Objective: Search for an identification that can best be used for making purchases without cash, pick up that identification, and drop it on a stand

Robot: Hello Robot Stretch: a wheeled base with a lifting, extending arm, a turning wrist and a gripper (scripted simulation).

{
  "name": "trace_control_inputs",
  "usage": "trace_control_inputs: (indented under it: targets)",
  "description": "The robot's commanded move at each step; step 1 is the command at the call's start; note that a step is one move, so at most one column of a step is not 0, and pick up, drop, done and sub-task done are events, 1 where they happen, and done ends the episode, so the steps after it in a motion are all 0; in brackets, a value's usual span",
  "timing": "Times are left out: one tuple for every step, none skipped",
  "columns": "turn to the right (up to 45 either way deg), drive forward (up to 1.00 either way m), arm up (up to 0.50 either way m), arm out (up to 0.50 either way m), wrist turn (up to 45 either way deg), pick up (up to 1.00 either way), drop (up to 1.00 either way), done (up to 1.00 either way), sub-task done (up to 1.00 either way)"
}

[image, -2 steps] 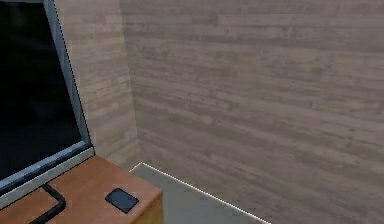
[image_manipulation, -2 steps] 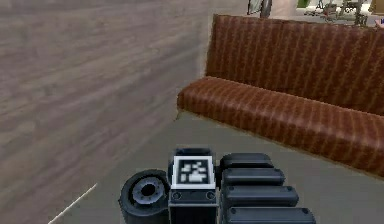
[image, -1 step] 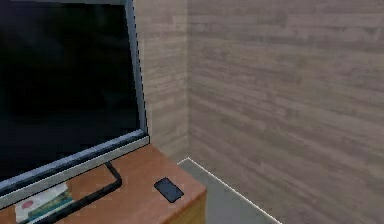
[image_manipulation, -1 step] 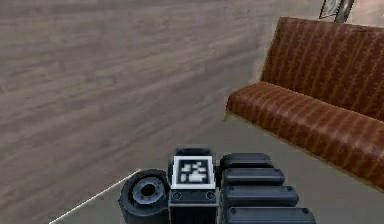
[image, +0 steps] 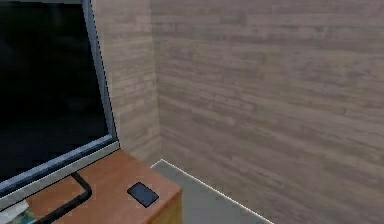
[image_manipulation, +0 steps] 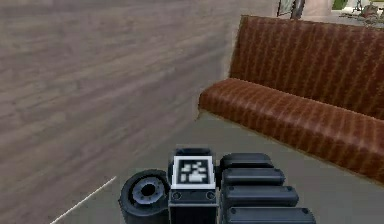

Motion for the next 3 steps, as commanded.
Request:
trace_control_inputs:
  targets:
    - [-9.0,0.00,0.00,0.00,0.0,0.00,0.00,0.00,0.00]
    - [-45.0,0.00,0.00,0.00,0.0,0.00,0.00,0.00,0.00]
    - [-45.0,0.00,0.00,0.00,0.0,0.00,0.00,0.00,0.00]
